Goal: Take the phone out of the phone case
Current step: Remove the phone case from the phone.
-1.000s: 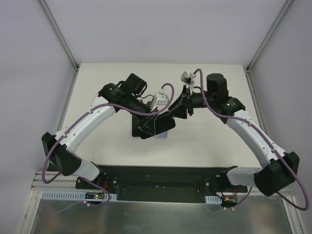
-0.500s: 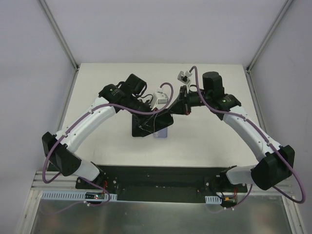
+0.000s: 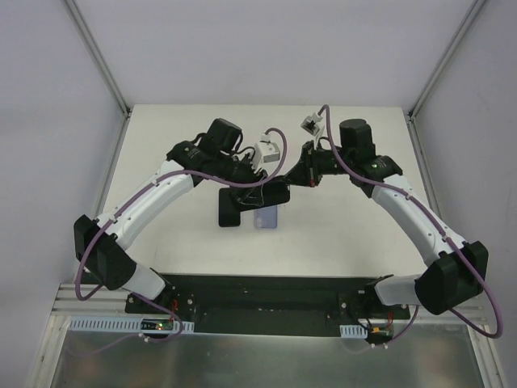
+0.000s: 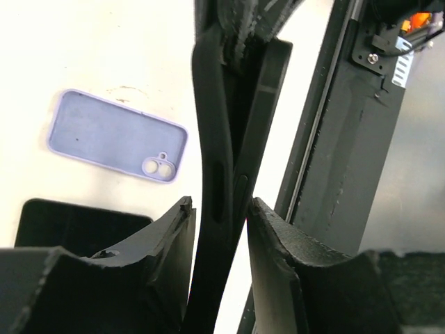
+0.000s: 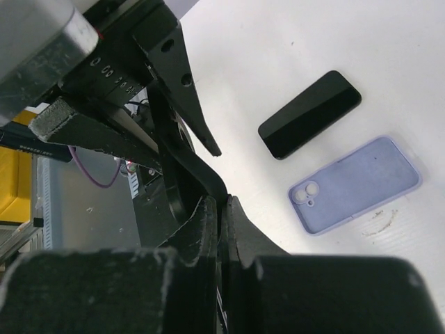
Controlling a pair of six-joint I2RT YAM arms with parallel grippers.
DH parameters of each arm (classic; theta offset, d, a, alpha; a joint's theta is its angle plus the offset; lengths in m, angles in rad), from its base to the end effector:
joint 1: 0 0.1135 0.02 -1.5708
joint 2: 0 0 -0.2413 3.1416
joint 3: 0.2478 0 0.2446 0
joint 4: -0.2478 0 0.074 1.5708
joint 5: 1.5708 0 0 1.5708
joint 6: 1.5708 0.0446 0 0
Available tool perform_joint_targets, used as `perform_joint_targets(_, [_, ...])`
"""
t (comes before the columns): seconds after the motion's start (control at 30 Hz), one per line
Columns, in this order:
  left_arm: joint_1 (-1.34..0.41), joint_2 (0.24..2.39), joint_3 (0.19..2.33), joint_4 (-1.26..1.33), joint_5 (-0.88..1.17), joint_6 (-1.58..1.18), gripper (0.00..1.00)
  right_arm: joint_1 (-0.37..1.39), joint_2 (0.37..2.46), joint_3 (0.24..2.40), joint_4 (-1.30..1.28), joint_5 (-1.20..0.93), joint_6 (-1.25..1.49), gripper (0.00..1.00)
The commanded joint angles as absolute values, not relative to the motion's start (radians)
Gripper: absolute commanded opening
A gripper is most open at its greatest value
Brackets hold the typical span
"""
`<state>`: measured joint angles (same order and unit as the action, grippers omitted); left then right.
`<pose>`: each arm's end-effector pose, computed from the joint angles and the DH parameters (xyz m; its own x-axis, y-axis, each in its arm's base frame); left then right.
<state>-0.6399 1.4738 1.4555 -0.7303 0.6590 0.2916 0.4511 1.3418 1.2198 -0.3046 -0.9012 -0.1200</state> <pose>0.2363 -0.2099 0.3349 -0.2837 0.4946 -0.8215 0.9538 0.2340 -0.1885 0.2552 0.1625 0.3371 -0.2604 -0.2087 -0.9427 -0.9510 0.2240 0.2131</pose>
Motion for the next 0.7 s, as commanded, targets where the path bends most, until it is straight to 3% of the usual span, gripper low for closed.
perform_joint_targets(0.0, [-0.629,1.505,1.499,-0.512,0.595,0.278,0.39,0.46,1.33,1.213,-0.379,-0.963,-0.071,0.0])
perform_joint_targets(0.07, [-0.627,1.512,1.499,-0.511,0.594,0.285,0.48,0.454,1.327,1.213,-0.38,-0.96,-0.068,0.0])
perform_joint_targets(0.17, [-0.627,1.516,1.494,-0.506,0.604,0.284,0.52,0.449,1.325,1.206,-0.38,-0.953,-0.071,0.0])
perform_joint_targets(0.33, [-0.626,1.513,1.49,-0.499,0.604,0.282,0.78,0.44,1.327,1.201,-0.382,-0.933,-0.074,0.0])
perform_joint_targets(0.67, [-0.614,1.465,1.477,-0.494,0.718,0.293,0.91,0.433,1.33,1.209,-0.393,-0.801,-0.089,0.0])
